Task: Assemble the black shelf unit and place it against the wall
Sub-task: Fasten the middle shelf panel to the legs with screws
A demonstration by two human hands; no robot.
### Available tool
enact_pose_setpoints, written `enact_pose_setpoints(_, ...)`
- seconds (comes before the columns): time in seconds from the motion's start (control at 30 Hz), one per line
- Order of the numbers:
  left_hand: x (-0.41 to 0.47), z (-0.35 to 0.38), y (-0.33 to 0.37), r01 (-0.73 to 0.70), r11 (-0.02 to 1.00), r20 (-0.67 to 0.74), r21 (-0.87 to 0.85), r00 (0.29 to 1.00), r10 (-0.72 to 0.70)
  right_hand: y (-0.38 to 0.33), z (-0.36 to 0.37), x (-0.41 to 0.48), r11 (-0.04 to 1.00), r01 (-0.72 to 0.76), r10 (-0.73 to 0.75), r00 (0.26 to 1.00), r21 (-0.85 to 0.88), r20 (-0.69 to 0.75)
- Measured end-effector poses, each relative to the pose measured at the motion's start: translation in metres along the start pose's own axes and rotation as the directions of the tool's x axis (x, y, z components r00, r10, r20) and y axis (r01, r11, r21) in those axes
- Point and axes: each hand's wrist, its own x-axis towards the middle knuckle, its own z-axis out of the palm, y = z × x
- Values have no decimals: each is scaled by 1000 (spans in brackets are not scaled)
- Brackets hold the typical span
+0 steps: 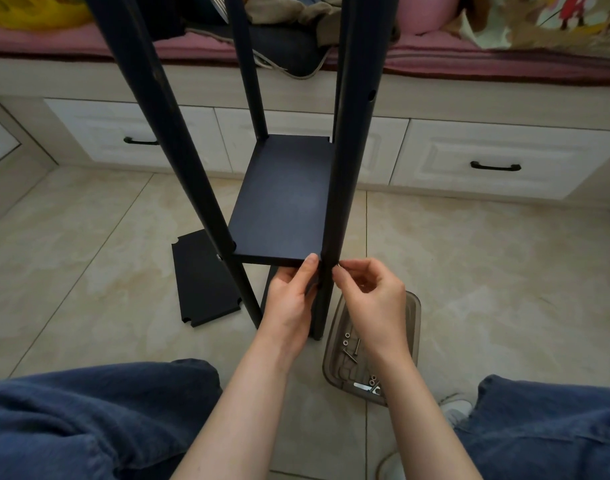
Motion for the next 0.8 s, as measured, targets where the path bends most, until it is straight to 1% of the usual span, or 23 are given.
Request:
enact_pose_setpoints(0.07, -1, -1, 1, -4, 1000, -3, 10, 1000, 4, 4, -4, 2, 989, -80, 72, 995, 121, 68)
enact_pose_setpoints(0.13, -3, -3, 2, -7, 1000, 9, 21, 1000, 7, 5, -7, 5, 975, -132, 110, 986, 179, 127)
enact_pose_setpoints(0.27, -4, -3, 5, -9, 998, 37, 68, 999, 7, 5, -13, 11, 984, -123, 96, 975, 129, 198)
enact_pose_setpoints(0.4, -4, -3, 5, 9, 998, 21, 59, 1000, -11, 4, -15, 15, 984, -146, 114, 957, 103, 268)
enact_pose_setpoints(0.5, -4, -4, 3, 18, 999, 6, 50, 1000, -18, 6, -12, 13, 973, -191, 150, 948, 128, 279)
enact_pose_setpoints(0.57, -3, -5, 3, 17, 998, 8, 57, 1000, -18, 7, -10, 13, 974, -190, 151, 950, 124, 274)
enact_pose_setpoints(0.73, -4, -4, 3, 19, 994, 12, 106, 1000, -20, 9, -8, 16, 984, -158, 144, 977, 80, 157)
enact_pose_setpoints(0.8, -6, -3, 6, 37, 984, 0, 172, 999, -38, 9, -9, 18, 989, -142, 135, 979, 36, 153)
